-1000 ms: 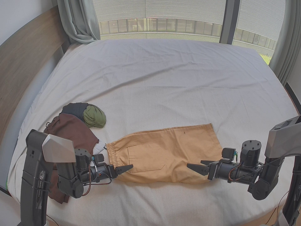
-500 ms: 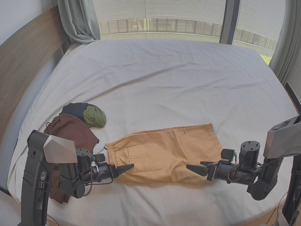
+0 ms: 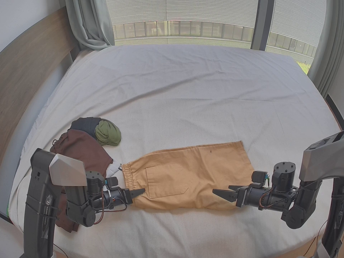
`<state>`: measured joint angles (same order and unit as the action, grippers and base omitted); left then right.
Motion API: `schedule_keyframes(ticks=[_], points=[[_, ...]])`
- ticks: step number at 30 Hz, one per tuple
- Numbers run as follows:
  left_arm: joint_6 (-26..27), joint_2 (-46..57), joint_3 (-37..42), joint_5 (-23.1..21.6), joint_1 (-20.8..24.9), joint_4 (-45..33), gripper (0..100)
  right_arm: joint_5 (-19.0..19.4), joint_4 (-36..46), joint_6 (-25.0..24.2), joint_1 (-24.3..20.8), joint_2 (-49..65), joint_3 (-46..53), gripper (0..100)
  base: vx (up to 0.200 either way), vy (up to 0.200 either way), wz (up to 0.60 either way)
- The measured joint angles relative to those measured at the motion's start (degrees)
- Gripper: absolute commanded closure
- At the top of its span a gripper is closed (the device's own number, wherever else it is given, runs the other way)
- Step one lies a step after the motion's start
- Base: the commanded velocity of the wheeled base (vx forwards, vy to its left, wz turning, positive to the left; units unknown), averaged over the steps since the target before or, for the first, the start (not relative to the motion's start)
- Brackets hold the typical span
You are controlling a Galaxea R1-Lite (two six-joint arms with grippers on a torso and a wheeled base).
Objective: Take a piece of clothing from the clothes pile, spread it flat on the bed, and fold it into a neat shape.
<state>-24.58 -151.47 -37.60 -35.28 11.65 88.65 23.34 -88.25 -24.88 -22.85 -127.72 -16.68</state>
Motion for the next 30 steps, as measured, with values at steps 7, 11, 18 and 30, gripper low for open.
schedule_keyframes(ticks=[7, 11, 18, 30], points=[[0.46, 2.95, 2.24, -1.41, -0.16, 0.15, 100, 0.0, -0.05, 0.01, 0.44, -1.68, -0.77, 0, 0.0, 0.0, 0.0], [1.56, 3.67, 2.68, -2.9, -0.41, 0.2, 100, 0.0, -0.05, 0.0, 0.61, -2.13, -0.96, 0, 0.0, 0.0, 0.0], [1.67, 4.52, 3.73, -3.75, -1.43, 0.28, 100, 0.0, -0.05, 0.01, 0.69, -2.57, -1.21, 0, 0.0, 0.0, 0.0], [1.65, 5.05, 4.0, -4.33, -1.88, 0.3, 100, 0.0, -0.05, 0.01, 0.72, -2.71, -1.34, 0, 0.0, 0.0, 0.0]])
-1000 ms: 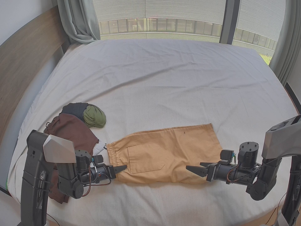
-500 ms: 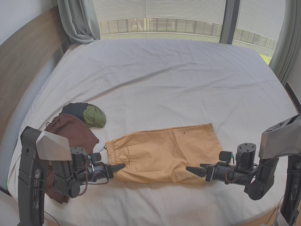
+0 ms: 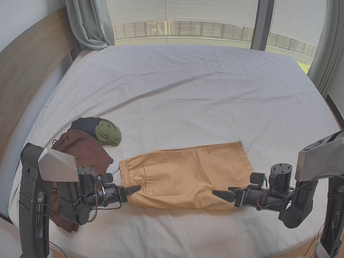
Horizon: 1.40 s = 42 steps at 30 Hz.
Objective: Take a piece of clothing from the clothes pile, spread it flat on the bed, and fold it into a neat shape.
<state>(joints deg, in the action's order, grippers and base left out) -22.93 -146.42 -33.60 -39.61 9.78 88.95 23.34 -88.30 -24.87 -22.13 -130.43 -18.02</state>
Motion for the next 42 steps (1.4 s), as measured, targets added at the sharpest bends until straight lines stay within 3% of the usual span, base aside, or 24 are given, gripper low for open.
schedule_keyframes(ticks=[13, 42], points=[[-0.72, 4.13, 3.15, -3.39, -2.17, 0.0, 100, -0.02, 0.0, -0.01, -0.48, -0.02, 0.11, 0, 0.0, 0.0, 0.0], [1.06, 12.54, 13.24, -15.15, -15.81, 0.02, 100, -0.09, -0.02, 1.48, -1.0, -1.72, 0.16, 0, 0.0, 0.0, 0.0]])
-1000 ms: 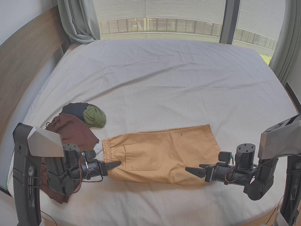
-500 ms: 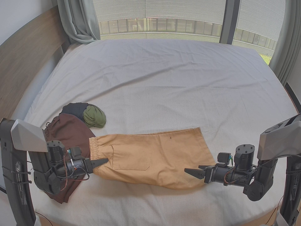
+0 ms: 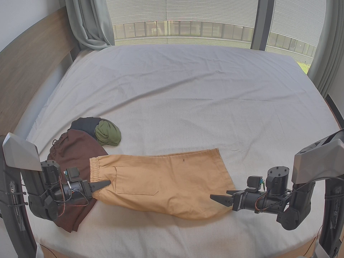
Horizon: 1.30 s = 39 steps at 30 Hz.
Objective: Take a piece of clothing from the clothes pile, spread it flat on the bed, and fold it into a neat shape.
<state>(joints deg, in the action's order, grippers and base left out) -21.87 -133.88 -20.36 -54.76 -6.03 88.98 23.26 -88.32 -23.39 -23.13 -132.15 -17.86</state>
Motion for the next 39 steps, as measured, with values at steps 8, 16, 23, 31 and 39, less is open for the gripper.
schedule_keyframes(ticks=[8, 16, 23, 31, 39], points=[[0.0, 1.4, 1.93, -1.78, 1.19, 0.02, 100, 0.0, 0.0, 0.0, -0.05, -0.05, 0.0, 0, 0.0, 0.0, 0.0], [-0.76, 2.34, 0.38, -0.22, 7.24, -0.07, 100, -0.06, 0.0, 0.02, -0.05, 0.01, 0.11, 0, 0.0, 0.0, 0.0], [-1.61, 2.46, -1.88, 1.11, 10.46, -0.2, 100, -0.09, -0.04, 0.0, -0.05, 0.26, 0.11, 0, 0.0, 0.0, 0.0], [-2.22, 2.43, -4.34, 3.04, 13.64, -0.18, 100, -0.16, -0.09, 0.02, 0.12, 0.54, 0.0, 0, 0.0, 0.0, 0.0], [-3.67, 2.23, -6.56, 4.51, 17.71, -0.18, 100, -0.13, -0.13, 0.02, 1.96, 0.94, -0.66, 0, 0.0, 0.0, 0.0]])
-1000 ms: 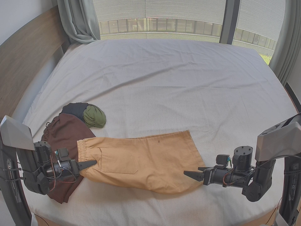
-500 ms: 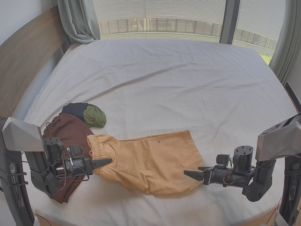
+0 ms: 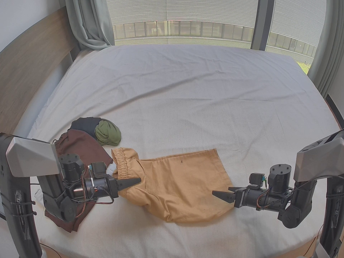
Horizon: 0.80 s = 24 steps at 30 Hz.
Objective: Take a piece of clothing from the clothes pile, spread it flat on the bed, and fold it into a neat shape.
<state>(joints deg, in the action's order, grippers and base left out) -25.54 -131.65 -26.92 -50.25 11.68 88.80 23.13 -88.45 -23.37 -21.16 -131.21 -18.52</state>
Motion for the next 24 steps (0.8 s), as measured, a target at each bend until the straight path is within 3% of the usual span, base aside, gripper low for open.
schedule_keyframes(ticks=[8, 17, 24], points=[[-3.61, -0.55, -3.64, 0.72, 3.89, 0.02, 100, 0.11, 0.05, 0.0, 2.21, 0.89, -0.28, 0, 0.0, 0.0, 0.0], [-5.02, -3.15, -9.28, 5.21, 9.26, 0.0, 100, 0.07, 0.11, 0.0, 4.02, 1.13, -1.66, 0, 0.0, 0.0, 0.0], [-9.9, -4.99, -13.96, 5.42, 12.13, -0.04, 100, -0.04, 0.16, -0.13, 5.57, 1.11, -2.8, 0, 0.0, 0.0, 0.0]])
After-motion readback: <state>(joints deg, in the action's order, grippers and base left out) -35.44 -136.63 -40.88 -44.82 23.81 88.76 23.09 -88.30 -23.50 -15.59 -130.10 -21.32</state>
